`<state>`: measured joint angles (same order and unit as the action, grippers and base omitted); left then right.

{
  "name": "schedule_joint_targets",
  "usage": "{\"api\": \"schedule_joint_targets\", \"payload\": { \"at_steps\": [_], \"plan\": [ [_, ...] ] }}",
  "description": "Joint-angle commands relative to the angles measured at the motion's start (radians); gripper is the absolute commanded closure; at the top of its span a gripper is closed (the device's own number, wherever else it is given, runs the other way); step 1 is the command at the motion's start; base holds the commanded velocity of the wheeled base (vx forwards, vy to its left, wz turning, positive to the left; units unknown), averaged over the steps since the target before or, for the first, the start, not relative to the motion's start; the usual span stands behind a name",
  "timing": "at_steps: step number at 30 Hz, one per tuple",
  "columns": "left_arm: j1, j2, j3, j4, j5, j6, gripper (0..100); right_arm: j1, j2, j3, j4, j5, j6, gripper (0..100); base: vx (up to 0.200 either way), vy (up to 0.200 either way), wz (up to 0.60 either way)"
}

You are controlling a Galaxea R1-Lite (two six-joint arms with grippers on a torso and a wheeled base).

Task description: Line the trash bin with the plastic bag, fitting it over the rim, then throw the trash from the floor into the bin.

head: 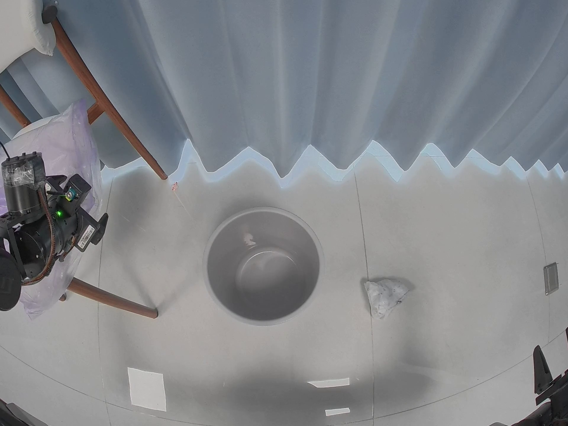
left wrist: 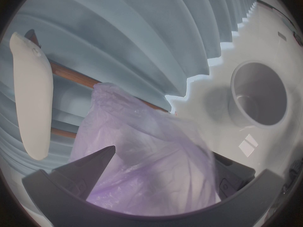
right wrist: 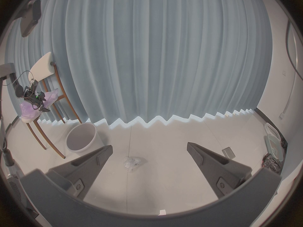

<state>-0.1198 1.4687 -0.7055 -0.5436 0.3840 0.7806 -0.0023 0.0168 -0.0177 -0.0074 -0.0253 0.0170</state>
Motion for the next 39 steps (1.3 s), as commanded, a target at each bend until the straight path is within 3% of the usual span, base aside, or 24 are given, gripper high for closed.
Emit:
{"api": "schedule_joint_targets", "payload": {
  "at_steps": [1,8,9,21,25,26,27,28,30,33,36,39],
  "plan": [
    [0.012,0.027,-0.009,-0.013,0.009,0.017,0,-0.001,-0.017,0.018,0.000,0.001,0.000,0,0.000,0.000,0.00],
    [0.023,0.022,-0.006,-0.025,0.019,0.074,0,-0.001,-0.017,0.018,0.000,-0.001,0.000,0,0.000,0.000,0.00],
    [0.029,0.019,-0.008,-0.036,0.019,0.080,100,0.001,-0.017,0.018,0.000,-0.001,0.000,0,0.000,0.000,0.00],
    [0.068,-0.013,0.040,-0.068,0.007,0.055,100,-0.001,-0.017,0.018,0.000,-0.001,0.000,0,0.000,0.000,0.00],
    [0.055,-0.073,0.063,-0.067,-0.001,-0.086,100,-0.001,-0.017,0.018,0.000,-0.001,0.000,0,0.000,0.000,0.00],
    [0.055,-0.073,0.063,-0.067,-0.001,-0.086,100,-0.001,-0.017,0.018,0.000,-0.001,0.000,0,0.000,0.000,0.00],
    [0.046,-0.080,0.054,-0.067,-0.034,-0.181,100,-0.001,-0.017,0.018,0.000,-0.001,0.000,0,0.000,0.000,0.00],
    [0.045,-0.082,0.052,-0.067,-0.045,-0.202,100,-0.001,-0.017,0.018,0.000,-0.001,0.000,0,0.000,0.000,0.00],
    [0.048,-0.088,0.047,-0.065,-0.132,-0.371,100,-0.001,-0.017,0.018,0.000,-0.001,0.000,0,0.000,0.000,0.00],
    [0.054,-0.110,0.061,-0.058,-0.214,-0.540,100,-0.001,-0.017,0.018,0.000,0.001,0.000,0,0.000,0.000,0.00],
    [0.055,-0.126,0.097,-0.068,-0.260,-0.612,100,-0.001,-0.017,0.018,0.000,-0.001,0.000,0,0.000,0.000,0.00],
    [0.054,-0.140,0.110,-0.068,-0.280,-0.617,100,-0.001,-0.017,0.018,0.000,-0.001,0.000,0,0.000,0.000,0.00]
  ]
}}
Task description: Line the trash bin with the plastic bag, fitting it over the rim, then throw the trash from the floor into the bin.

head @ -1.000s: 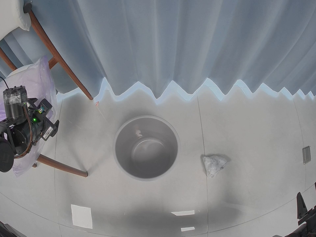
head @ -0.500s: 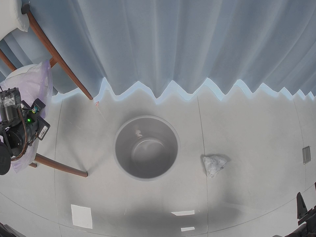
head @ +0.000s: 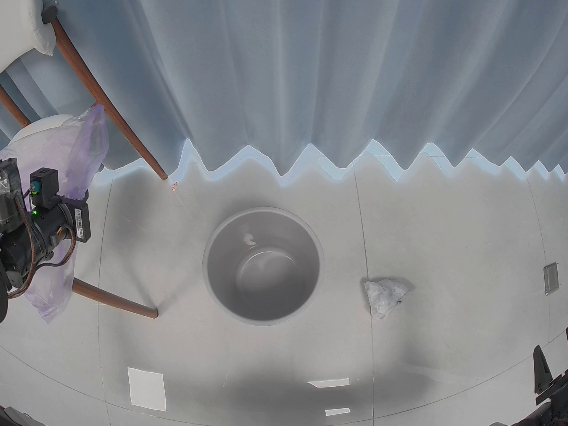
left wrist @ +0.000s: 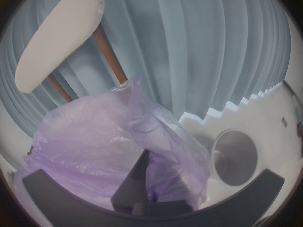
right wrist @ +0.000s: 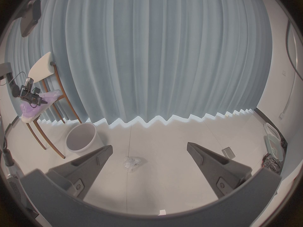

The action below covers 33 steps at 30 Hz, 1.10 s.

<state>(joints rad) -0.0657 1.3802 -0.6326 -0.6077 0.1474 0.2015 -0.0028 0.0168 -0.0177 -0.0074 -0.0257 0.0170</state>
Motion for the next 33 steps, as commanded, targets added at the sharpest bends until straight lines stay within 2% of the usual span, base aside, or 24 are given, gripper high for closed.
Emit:
{"api": "schedule_joint_targets", "payload": {
  "at_steps": [1,4,5,7,11,13,15,18,22,28,33],
  "plan": [
    [-0.011,-0.073,0.042,-0.004,-0.062,-0.051,100,0.000,-0.017,0.018,0.000,0.000,0.000,0,0.000,0.000,0.00],
    [-0.042,-0.101,0.050,-0.003,-0.080,-0.099,100,0.001,-0.017,0.018,0.000,0.001,0.000,0,0.000,0.000,0.00],
    [-0.085,-0.118,0.047,0.000,-0.081,-0.151,100,0.000,-0.017,0.018,0.000,0.000,0.000,0,0.000,0.000,0.00],
    [-0.120,-0.119,0.039,-0.001,-0.083,-0.208,100,0.000,-0.017,0.018,0.000,0.001,0.000,0,0.000,0.000,0.00],
    [-0.169,-0.113,0.040,-0.001,-0.086,-0.258,100,0.000,-0.017,0.018,0.000,0.000,0.000,0,0.000,0.000,0.00],
    [-0.204,-0.116,0.077,-0.003,-0.108,-0.313,100,0.000,-0.017,0.018,0.000,0.001,0.000,0,0.000,0.000,0.00],
    [-0.201,-0.122,0.094,-0.004,-0.134,-0.358,100,0.000,-0.017,0.018,0.000,0.000,0.000,0,0.000,0.000,0.00],
    [-0.198,-0.132,0.065,-0.006,-0.172,-0.359,100,0.000,-0.017,0.018,0.000,0.001,-0.002,0,0.000,0.000,0.00],
    [-0.218,-0.130,0.070,-0.006,-0.175,-0.355,100,0.000,-0.017,0.018,0.000,0.001,0.000,0,0.000,0.000,0.00],
    [-0.322,-0.121,0.102,-0.007,-0.167,-0.347,100,0.000,-0.017,0.018,0.000,0.001,0.000,0,0.000,0.000,0.00],
    [-0.358,-0.121,0.132,-0.007,-0.163,-0.317,100,0.001,-0.017,0.018,0.000,0.001,0.000,0,0.000,0.000,0.00]
  ]
}}
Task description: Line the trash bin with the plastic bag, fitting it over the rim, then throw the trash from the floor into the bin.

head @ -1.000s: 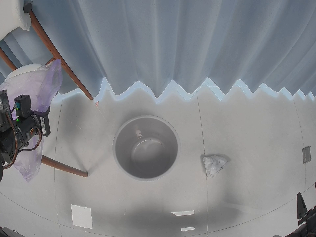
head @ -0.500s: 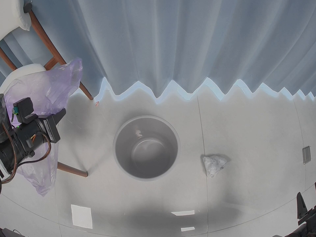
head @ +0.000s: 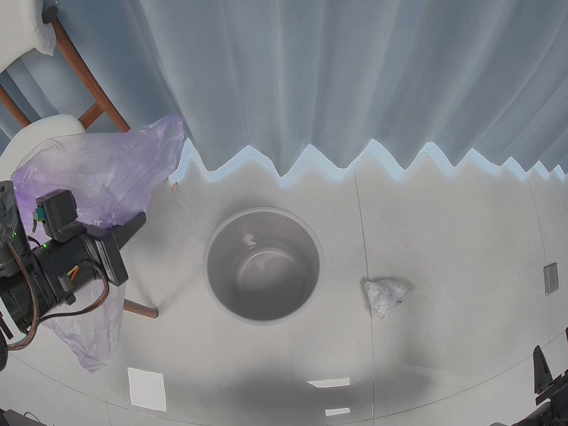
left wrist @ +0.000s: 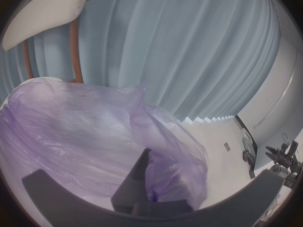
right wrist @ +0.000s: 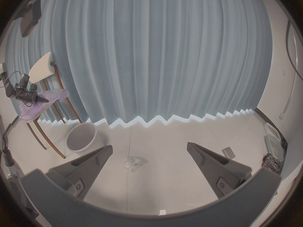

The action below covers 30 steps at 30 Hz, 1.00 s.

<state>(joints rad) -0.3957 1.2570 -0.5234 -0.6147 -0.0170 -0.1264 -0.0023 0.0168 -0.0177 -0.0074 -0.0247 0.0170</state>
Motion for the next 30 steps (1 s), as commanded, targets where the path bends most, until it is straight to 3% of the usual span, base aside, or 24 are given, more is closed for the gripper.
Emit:
{"api": "schedule_joint_targets", "payload": {
  "at_steps": [1,15,30],
  "plan": [
    [-0.028,0.002,0.031,0.000,0.002,0.019,100,-0.001,-0.017,0.018,0.000,0.000,0.000,0,0.000,0.000,0.00],
    [-0.051,0.048,0.034,-0.027,-0.009,0.021,100,0.001,-0.017,0.018,0.000,0.000,0.000,0,0.000,0.000,0.00],
    [-0.103,0.182,0.077,-0.283,-0.003,0.021,100,-0.001,-0.017,0.018,0.000,0.000,0.000,0,0.000,0.000,0.00]
  ]
}}
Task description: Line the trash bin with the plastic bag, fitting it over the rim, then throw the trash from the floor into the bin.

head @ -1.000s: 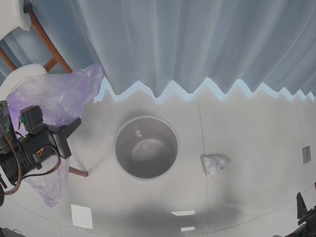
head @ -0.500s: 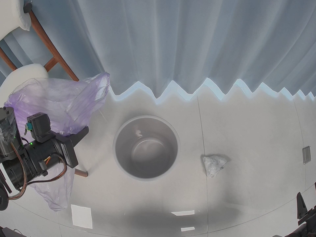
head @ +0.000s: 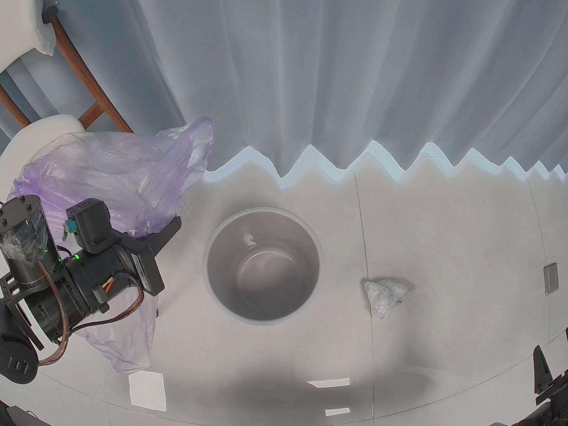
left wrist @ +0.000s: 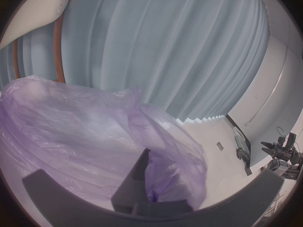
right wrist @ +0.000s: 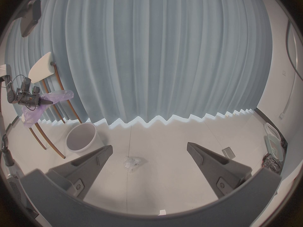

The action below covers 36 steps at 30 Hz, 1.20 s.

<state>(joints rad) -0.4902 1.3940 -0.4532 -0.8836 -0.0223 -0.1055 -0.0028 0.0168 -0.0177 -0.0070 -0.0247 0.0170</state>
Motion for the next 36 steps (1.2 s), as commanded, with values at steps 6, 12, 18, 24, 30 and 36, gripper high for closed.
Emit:
{"api": "schedule_joint_targets", "payload": {
  "at_steps": [6,12,18,24,30,36],
  "plan": [
    [-0.042,0.056,0.007,-0.052,0.002,-0.010,100,0.000,-0.017,0.018,-0.001,0.000,0.000,0,0.000,0.000,0.00],
    [-0.065,0.071,0.002,-0.064,-0.001,-0.010,100,0.000,-0.017,0.018,-0.001,0.000,0.000,0,0.000,0.000,0.00],
    [-0.093,0.099,0.005,-0.152,-0.002,-0.010,100,0.000,-0.017,0.018,-0.001,0.000,0.000,0,0.000,0.000,0.00],
    [-0.110,0.128,0.008,-0.202,0.004,-0.010,100,0.000,-0.017,0.018,-0.001,0.000,0.000,0,0.000,0.000,0.00],
    [-0.130,0.125,0.005,-0.212,0.004,0.000,100,0.000,-0.017,0.018,-0.001,0.000,0.000,0,0.000,0.000,0.00],
    [-0.186,0.131,0.005,-0.262,0.009,-0.005,100,0.000,-0.017,0.018,-0.001,0.000,0.000,0,0.000,0.000,0.00]
  ]
}}
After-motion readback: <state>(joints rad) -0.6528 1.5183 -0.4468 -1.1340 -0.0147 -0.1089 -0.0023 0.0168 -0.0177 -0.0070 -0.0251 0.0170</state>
